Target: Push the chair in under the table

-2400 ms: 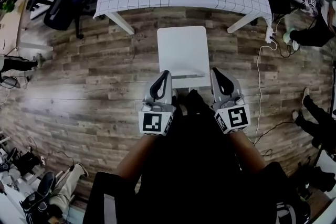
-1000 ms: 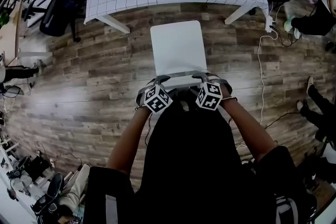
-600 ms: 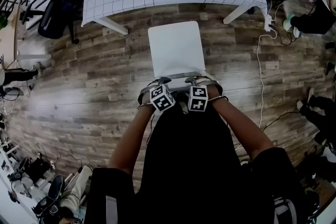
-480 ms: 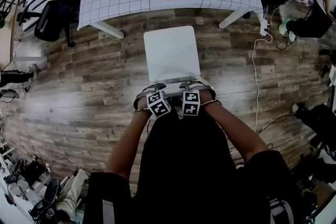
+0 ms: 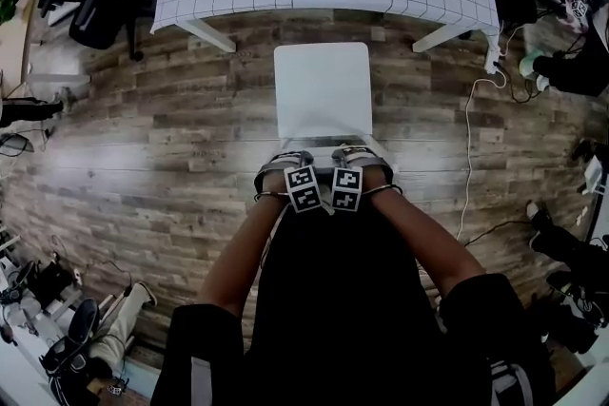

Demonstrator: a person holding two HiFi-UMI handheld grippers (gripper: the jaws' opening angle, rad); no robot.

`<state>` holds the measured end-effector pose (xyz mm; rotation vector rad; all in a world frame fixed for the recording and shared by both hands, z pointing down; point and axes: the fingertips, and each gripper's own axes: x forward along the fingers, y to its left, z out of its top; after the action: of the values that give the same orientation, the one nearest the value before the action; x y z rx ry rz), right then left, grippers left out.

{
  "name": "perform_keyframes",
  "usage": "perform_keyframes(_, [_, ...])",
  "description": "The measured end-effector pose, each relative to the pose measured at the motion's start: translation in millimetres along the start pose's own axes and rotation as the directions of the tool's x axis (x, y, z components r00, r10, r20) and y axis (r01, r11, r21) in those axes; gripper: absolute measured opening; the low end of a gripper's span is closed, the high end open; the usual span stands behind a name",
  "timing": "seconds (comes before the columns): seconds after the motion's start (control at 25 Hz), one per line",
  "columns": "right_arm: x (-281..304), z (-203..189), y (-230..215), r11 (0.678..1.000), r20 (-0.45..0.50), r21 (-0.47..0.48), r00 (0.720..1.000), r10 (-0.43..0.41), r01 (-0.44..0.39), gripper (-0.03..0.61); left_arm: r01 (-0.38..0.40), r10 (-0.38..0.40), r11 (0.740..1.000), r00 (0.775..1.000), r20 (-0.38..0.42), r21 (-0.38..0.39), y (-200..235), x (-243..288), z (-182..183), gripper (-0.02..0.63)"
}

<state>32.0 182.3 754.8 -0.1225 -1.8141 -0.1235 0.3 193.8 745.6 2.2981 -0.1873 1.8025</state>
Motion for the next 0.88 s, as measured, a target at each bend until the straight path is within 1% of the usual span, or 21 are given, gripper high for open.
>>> perform_keyframes(0.04, [1,-1,-1,1.0,-0.008,0.004,1.0,0.0,0.0,0.114,-0.009,0.009,1.0,1.0,-0.009,0.004,2,2,-1,0.14])
perform_keyframes(0.08, [2,-2,-1,1.0,-0.016,0.002,1.0,0.0,0.0,0.11,-0.016,0.016,1.0,1.0,-0.018,0.005,5,4,-2,0.112])
perform_keyframes(0.12, [2,-2,-1,1.0,-0.023,-0.004,1.0,-0.002,0.002,0.094,-0.015,0.015,1.0,0.999,-0.028,0.004,6,6,-3,0.098])
perform_keyframes(0.24, [3,-1,-2,1.0,-0.03,-0.019,0.999,-0.021,0.02,0.077,0.013,-0.013,1.0,0.999,-0.05,0.0,7,9,-4,0.104])
perform_keyframes(0.4, [2,-2,-2,1.0,-0.03,-0.011,0.999,-0.019,0.018,0.072,0.002,0.004,0.997,0.998,-0.07,0.076,6,9,-2,0.091])
perform_keyframes(0.48, [2,-3,-5,1.0,-0.033,-0.011,0.999,-0.016,0.015,0.074,-0.001,0.009,0.995,0.997,-0.075,0.103,8,9,-2,0.087])
perform_keyframes(0.56, [3,-2,-6,1.0,-0.034,-0.008,0.999,-0.01,0.009,0.074,0.0,0.009,0.994,0.996,-0.084,0.106,9,9,-3,0.089])
perform_keyframes(0.72, [0,-5,-10,1.0,-0.033,0.018,0.999,0.019,-0.018,0.078,-0.023,0.032,0.995,0.995,-0.09,0.098,13,7,1,0.083])
perform_keyframes(0.88, [-5,-1,-32,1.0,-0.012,0.007,1.0,0.016,-0.016,0.077,-0.042,0.052,0.995,0.993,-0.104,0.096,35,-1,2,0.081])
